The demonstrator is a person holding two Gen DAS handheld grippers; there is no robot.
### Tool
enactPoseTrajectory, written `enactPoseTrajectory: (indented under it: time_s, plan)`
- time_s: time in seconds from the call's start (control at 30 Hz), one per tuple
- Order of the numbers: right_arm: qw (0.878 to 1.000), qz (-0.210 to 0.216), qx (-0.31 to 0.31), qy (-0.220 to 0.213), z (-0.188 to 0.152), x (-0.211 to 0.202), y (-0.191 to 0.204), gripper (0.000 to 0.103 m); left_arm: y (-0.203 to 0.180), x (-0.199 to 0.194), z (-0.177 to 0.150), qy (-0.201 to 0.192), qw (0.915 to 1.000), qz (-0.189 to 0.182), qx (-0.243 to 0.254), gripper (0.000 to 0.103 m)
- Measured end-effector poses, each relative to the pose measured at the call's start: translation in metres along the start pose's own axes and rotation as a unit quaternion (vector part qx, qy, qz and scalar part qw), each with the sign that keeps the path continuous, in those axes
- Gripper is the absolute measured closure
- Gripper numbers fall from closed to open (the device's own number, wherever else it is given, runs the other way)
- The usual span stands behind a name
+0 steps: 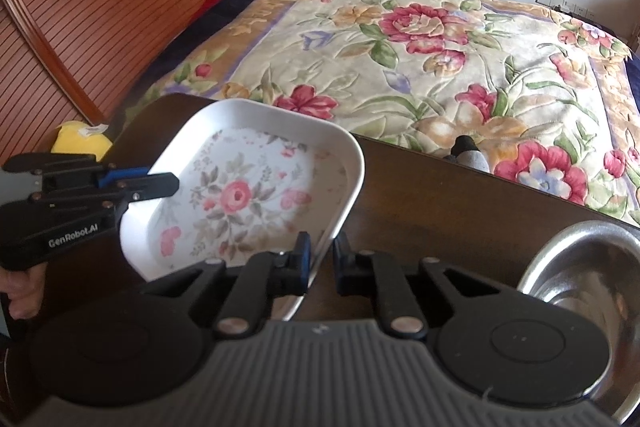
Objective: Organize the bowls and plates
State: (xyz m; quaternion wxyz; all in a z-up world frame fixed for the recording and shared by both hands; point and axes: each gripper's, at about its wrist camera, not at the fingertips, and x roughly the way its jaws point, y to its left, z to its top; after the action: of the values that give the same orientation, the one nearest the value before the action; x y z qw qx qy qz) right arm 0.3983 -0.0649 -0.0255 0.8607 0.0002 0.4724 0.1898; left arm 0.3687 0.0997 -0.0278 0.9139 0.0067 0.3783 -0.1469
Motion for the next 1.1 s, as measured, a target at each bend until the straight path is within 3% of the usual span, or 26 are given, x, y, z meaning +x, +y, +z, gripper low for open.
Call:
enactPoseTrajectory:
  time_s: [1.1]
  plan:
    - [1.0, -0.003, -0.002, -0.009, -0.006, -0.009, -0.002, 0.089, -0.002, -0.013, -0.003, -0.007, 0.9999, 0.003, 0.008, 0.066]
